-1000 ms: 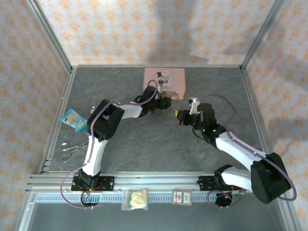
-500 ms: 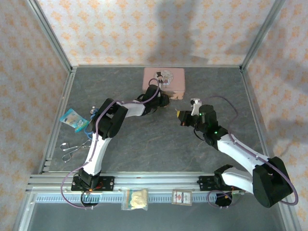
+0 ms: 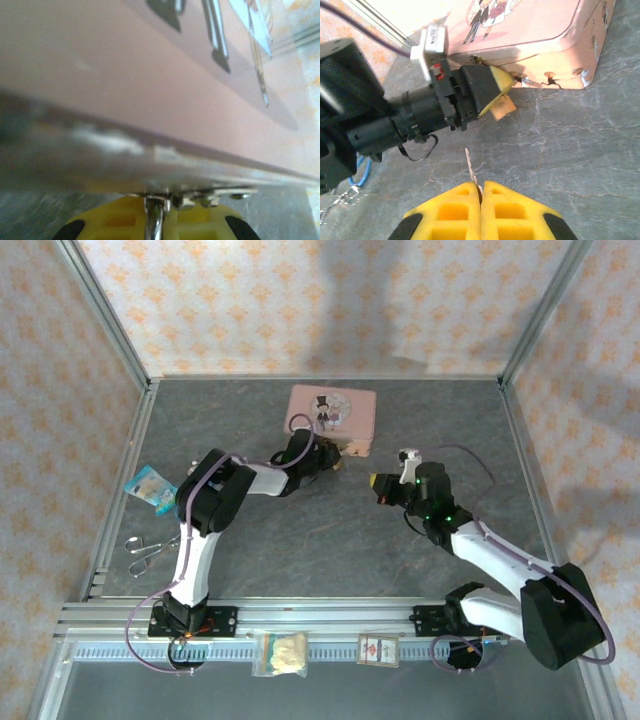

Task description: Unlock the padlock with the key

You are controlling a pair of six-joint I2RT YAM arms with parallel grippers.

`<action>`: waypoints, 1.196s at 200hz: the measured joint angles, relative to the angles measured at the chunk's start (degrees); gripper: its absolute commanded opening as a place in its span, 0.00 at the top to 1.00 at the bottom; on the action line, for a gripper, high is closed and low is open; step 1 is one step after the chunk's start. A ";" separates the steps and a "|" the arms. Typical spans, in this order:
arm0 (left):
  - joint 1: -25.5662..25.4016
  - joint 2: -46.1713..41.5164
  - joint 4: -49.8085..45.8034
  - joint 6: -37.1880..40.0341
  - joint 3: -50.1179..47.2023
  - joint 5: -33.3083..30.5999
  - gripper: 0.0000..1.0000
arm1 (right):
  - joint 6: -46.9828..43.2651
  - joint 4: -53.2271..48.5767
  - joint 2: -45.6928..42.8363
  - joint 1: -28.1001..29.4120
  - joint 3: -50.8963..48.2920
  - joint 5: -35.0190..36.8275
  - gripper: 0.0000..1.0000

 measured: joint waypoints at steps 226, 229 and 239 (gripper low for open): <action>-3.43 -7.17 37.03 -34.97 -27.89 0.66 1.00 | 33.05 51.28 34.07 3.87 -7.98 -17.18 1.00; -3.45 -7.17 37.03 -34.97 -27.89 0.63 1.00 | 33.03 51.36 34.16 3.89 -7.91 -17.20 1.00; -3.56 -7.17 37.00 -34.97 -27.89 0.61 1.00 | 33.31 51.69 34.29 3.93 -7.67 -17.18 1.00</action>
